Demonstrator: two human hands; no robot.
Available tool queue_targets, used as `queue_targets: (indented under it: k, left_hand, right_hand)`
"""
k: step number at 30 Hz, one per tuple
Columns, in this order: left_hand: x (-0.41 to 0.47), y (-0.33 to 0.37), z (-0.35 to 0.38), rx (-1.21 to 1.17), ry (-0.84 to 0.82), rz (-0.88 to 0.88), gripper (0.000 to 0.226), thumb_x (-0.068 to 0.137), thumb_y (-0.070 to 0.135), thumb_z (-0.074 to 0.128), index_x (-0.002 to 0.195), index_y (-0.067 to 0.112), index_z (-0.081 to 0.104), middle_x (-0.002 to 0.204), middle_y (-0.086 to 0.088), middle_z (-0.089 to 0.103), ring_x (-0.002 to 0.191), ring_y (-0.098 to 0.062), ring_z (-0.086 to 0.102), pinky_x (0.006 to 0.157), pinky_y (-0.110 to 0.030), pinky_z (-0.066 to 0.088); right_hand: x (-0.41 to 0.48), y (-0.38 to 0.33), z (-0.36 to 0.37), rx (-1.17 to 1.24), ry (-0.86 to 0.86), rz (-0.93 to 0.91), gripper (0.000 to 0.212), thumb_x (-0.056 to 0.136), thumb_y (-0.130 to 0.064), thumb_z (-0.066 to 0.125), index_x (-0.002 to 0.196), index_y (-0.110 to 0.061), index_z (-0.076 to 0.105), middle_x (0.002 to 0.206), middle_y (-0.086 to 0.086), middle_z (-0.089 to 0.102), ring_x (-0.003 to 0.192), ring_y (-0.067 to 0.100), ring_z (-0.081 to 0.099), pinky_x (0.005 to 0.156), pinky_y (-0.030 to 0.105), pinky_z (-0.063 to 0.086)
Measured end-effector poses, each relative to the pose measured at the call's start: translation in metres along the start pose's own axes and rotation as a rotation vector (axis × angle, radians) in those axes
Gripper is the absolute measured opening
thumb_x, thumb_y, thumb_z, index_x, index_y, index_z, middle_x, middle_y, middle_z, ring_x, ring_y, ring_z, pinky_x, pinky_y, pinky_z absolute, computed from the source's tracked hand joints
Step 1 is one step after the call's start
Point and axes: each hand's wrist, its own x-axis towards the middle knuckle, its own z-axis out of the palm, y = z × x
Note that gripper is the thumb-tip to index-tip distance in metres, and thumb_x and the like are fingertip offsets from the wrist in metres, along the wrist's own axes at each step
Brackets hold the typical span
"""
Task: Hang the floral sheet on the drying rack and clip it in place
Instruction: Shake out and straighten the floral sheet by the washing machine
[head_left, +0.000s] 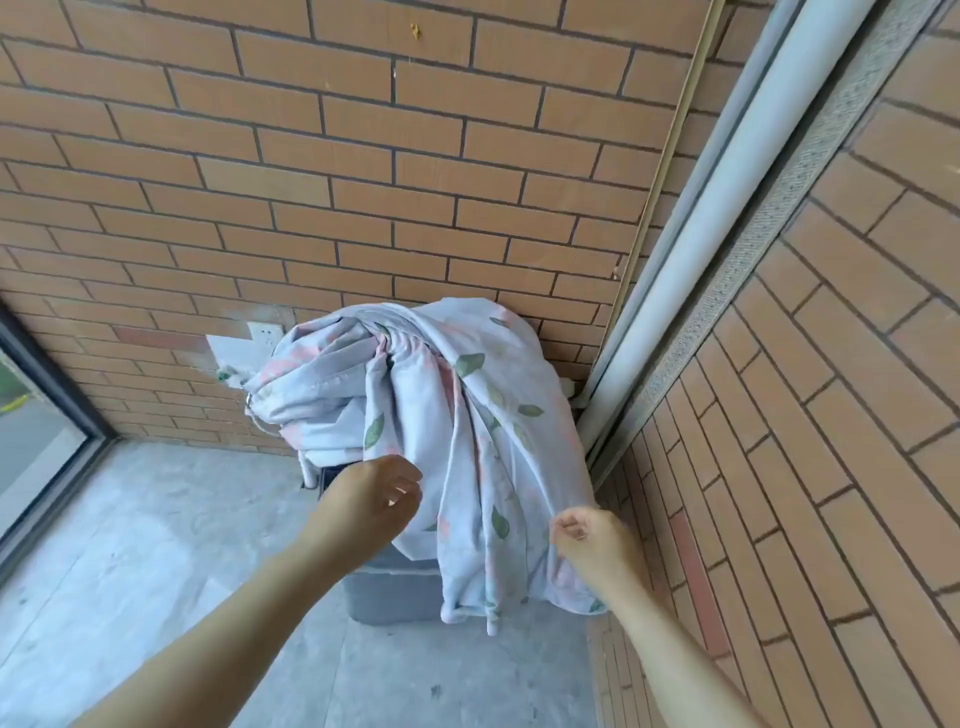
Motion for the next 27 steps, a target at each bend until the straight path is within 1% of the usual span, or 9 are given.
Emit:
queue_targets:
  k: [3,6,8,13,15,17,19,21,27]
  left_hand:
    - [0.016,-0.005,0.017,0.018,-0.036,-0.031,0.015,0.086,0.017,0.060,0.098,0.019,0.069,0.086,0.012,0.072,0.079,-0.001,0.067,0.077,-0.028,0.056]
    - [0.027,-0.007,0.033,0.041,-0.066,-0.094,0.016,0.086,0.017,0.060,0.098,0.020,0.069,0.087,0.013,0.072,0.080,0.001,0.067,0.078,-0.029,0.056]
    - [0.033,-0.007,0.039,0.048,-0.077,-0.128,0.015,0.086,0.018,0.060,0.098,0.022,0.069,0.088,0.015,0.071,0.080,0.003,0.066,0.079,-0.029,0.056]
    - [0.046,-0.009,0.044,0.075,-0.066,-0.168,0.016,0.087,0.017,0.060,0.099,0.022,0.069,0.091,0.014,0.071,0.083,0.002,0.066,0.080,-0.026,0.056]
    - [0.050,-0.010,0.046,0.091,-0.063,-0.184,0.016,0.087,0.017,0.060,0.098,0.023,0.069,0.090,0.014,0.071,0.083,0.001,0.066,0.080,-0.026,0.056]
    - [0.053,-0.011,0.048,0.098,-0.063,-0.197,0.016,0.087,0.016,0.060,0.097,0.023,0.069,0.089,0.013,0.071,0.082,0.001,0.066,0.079,-0.026,0.056]
    - [0.055,-0.012,0.052,0.101,-0.065,-0.204,0.016,0.087,0.017,0.060,0.098,0.023,0.069,0.088,0.014,0.071,0.082,0.001,0.067,0.080,-0.026,0.056]
    - [0.057,-0.013,0.056,0.102,-0.073,-0.211,0.016,0.087,0.017,0.061,0.099,0.023,0.070,0.088,0.014,0.071,0.082,0.000,0.067,0.080,-0.025,0.057]
    - [0.065,-0.004,0.069,0.109,-0.103,-0.186,0.016,0.087,0.016,0.061,0.098,0.023,0.070,0.088,0.015,0.071,0.082,0.002,0.067,0.080,-0.027,0.057]
  right_hand:
    - [0.021,0.020,0.018,0.114,-0.058,0.088,0.015,0.084,-0.018,0.061,0.073,-0.022,0.069,0.074,-0.006,0.070,0.075,0.012,0.066,0.072,0.033,0.056]
    - [0.043,0.029,0.034,0.120,-0.133,0.121,0.014,0.088,-0.017,0.058,0.078,-0.020,0.068,0.081,-0.006,0.069,0.081,0.014,0.064,0.067,0.022,0.049]
    - [0.060,0.030,0.041,0.117,-0.161,0.108,0.013,0.089,-0.018,0.056,0.089,-0.020,0.069,0.091,-0.006,0.068,0.092,0.013,0.063,0.067,0.016,0.042]
    - [0.105,0.037,0.063,0.124,-0.222,0.131,0.037,0.090,-0.020,0.058,0.125,-0.010,0.057,0.121,0.003,0.062,0.114,0.019,0.058,0.085,0.025,0.043]
    - [0.113,0.040,0.073,0.137,-0.268,0.125,0.037,0.088,-0.020,0.060,0.122,-0.009,0.055,0.118,0.006,0.061,0.110,0.022,0.059,0.085,0.028,0.046]
    - [0.115,0.042,0.082,0.143,-0.308,0.110,0.028,0.085,-0.020,0.060,0.112,-0.012,0.058,0.103,0.001,0.062,0.096,0.019,0.059,0.071,0.022,0.045]
    - [0.116,0.044,0.087,0.125,-0.319,0.083,0.008,0.083,-0.022,0.060,0.084,-0.017,0.054,0.078,-0.006,0.055,0.073,0.013,0.051,0.055,0.014,0.033]
    - [0.118,0.047,0.089,0.116,-0.327,0.034,0.033,0.083,-0.023,0.060,0.061,-0.020,0.036,0.058,-0.006,0.036,0.057,0.011,0.035,0.049,0.021,0.024]
    - [0.095,0.075,0.073,0.126,-0.408,0.086,0.037,0.083,-0.023,0.059,0.063,-0.018,0.028,0.059,-0.007,0.028,0.054,0.008,0.028,0.047,0.020,0.020]
